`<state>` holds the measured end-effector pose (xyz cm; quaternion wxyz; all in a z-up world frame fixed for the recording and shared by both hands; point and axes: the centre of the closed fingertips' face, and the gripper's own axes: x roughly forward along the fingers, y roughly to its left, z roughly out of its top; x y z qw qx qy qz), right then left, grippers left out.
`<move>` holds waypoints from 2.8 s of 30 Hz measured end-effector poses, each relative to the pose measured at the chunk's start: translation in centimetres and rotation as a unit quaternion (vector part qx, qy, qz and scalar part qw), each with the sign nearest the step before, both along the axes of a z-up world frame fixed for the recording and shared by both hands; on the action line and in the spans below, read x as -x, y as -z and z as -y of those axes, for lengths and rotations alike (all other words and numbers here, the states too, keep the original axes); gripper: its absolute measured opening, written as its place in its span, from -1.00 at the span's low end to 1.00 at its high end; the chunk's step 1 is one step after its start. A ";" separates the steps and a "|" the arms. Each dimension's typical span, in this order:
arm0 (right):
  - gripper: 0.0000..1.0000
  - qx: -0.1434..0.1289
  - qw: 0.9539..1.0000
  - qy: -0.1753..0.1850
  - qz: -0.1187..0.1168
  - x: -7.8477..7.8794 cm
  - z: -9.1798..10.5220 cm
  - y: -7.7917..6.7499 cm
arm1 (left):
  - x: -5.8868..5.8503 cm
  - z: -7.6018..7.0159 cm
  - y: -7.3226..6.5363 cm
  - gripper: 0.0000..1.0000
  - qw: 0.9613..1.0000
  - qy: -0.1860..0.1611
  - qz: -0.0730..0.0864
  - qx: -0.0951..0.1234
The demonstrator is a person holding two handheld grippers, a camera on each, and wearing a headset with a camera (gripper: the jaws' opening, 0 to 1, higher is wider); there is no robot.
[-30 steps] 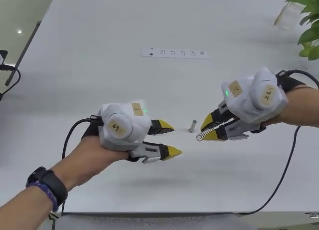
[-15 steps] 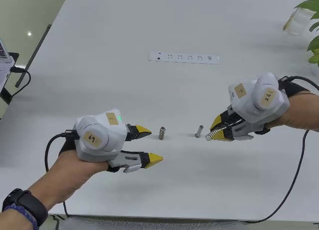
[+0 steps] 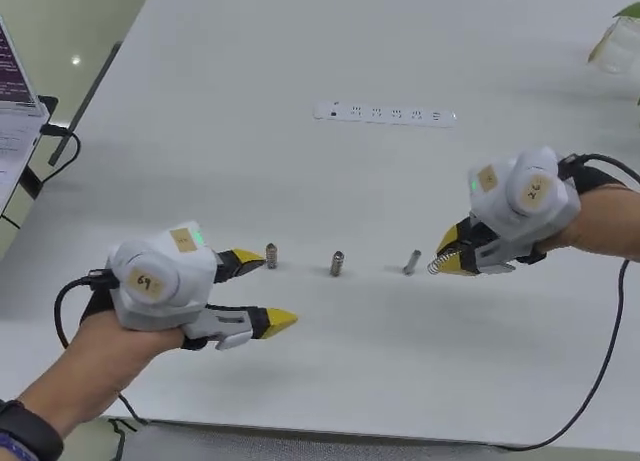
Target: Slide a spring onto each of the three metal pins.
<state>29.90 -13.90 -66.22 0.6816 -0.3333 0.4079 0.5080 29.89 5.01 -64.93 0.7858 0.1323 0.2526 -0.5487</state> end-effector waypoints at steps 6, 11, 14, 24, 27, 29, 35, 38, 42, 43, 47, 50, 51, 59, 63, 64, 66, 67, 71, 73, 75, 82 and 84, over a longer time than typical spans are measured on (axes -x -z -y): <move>-0.83 0.006 1.000 0.007 -0.003 -0.4 0.4 0.6 | -0.1 -1.5 0.2 -0.03 1.000 -0.015 -0.001 -0.007; -0.83 0.011 1.000 0.010 -0.003 -0.9 0.6 1.1 | -0.1 -2.4 0.2 0.05 1.000 -0.025 -0.003 -0.012; -0.83 0.016 1.000 0.011 -0.003 -1.2 0.7 1.4 | 0.0 -2.9 0.2 0.07 0.999 -0.032 -0.004 -0.012; -0.83 0.031 0.999 0.012 -0.001 -2.2 1.0 2.7 | 0.5 -4.2 0.1 0.17 0.998 -0.053 -0.006 -0.011; -0.83 0.032 0.999 0.014 -0.002 -2.5 1.1 2.9 | 0.7 -4.4 0.1 0.20 0.998 -0.056 -0.008 -0.013; -0.83 0.035 0.999 0.015 -0.001 -2.8 1.2 3.2 | 0.8 -4.6 0.1 0.20 0.998 -0.058 -0.009 -0.013; -0.83 0.038 0.999 0.017 -0.001 -3.5 1.1 3.7 | 0.9 -5.1 0.0 0.23 0.998 -0.064 -0.010 -0.013; -0.83 0.039 0.999 0.016 -0.004 -3.7 1.0 3.9 | 0.9 -5.4 0.0 0.24 0.998 -0.068 -0.010 -0.013; -0.83 0.039 0.999 0.014 -0.005 -4.2 0.8 4.0 | 0.9 -5.7 0.0 0.24 0.997 -0.073 -0.010 -0.012; -0.83 0.040 0.999 0.013 -0.005 -4.3 0.7 4.0 | 0.9 -5.8 0.0 0.24 0.997 -0.074 -0.011 -0.012; -0.83 0.041 0.999 0.011 -0.005 -4.7 0.5 4.1 | 0.7 -6.1 -0.1 0.23 0.997 -0.077 -0.011 -0.011; -0.83 0.045 0.999 0.007 -0.006 -5.0 0.4 4.3 | 0.6 -6.3 -0.2 0.23 0.997 -0.081 -0.011 -0.011; -0.83 0.046 0.999 0.006 -0.007 -5.1 0.4 4.3 | 0.5 -6.4 -0.2 0.23 0.997 -0.082 -0.010 -0.011; -0.83 0.052 0.999 0.000 -0.013 -5.1 0.4 4.8 | 0.4 -6.8 -0.2 0.22 0.996 -0.086 -0.012 -0.012; -0.83 0.056 0.998 -0.005 -0.016 -5.0 0.5 5.1 | 0.4 -6.8 -0.1 0.21 0.996 -0.087 -0.013 -0.012; -0.83 0.055 0.998 -0.003 -0.017 -5.1 0.5 5.2 | 0.4 -6.8 -0.1 0.21 0.996 -0.087 -0.013 -0.013; -0.83 0.058 0.998 -0.005 -0.018 -5.1 0.6 5.4 | 0.4 -6.8 -0.1 0.21 0.996 -0.087 -0.014 -0.012; -0.83 0.059 0.998 -0.006 -0.018 -5.1 0.6 5.4 | 0.4 -6.8 -0.1 0.21 0.996 -0.087 -0.014 -0.012; -0.83 0.060 0.998 -0.008 -0.021 -5.1 0.5 5.7 | 0.4 -6.8 0.1 0.21 0.996 -0.088 -0.015 -0.012; -0.82 0.062 0.998 -0.010 -0.023 -5.0 0.4 5.8 | 0.4 -6.9 0.2 0.21 0.996 -0.087 -0.016 -0.012; -0.82 0.064 0.998 -0.012 -0.024 -5.0 0.3 6.0 | 0.3 -6.9 0.3 0.21 0.996 -0.087 -0.016 -0.012; -0.82 0.071 0.997 -0.018 -0.030 -5.0 0.2 6.9 | 0.2 -7.1 0.2 0.22 0.996 -0.091 -0.014 -0.012; -0.82 0.072 0.997 -0.020 -0.031 -5.0 0.1 7.1 | 0.2 -7.2 0.2 0.21 0.996 -0.091 -0.014 -0.012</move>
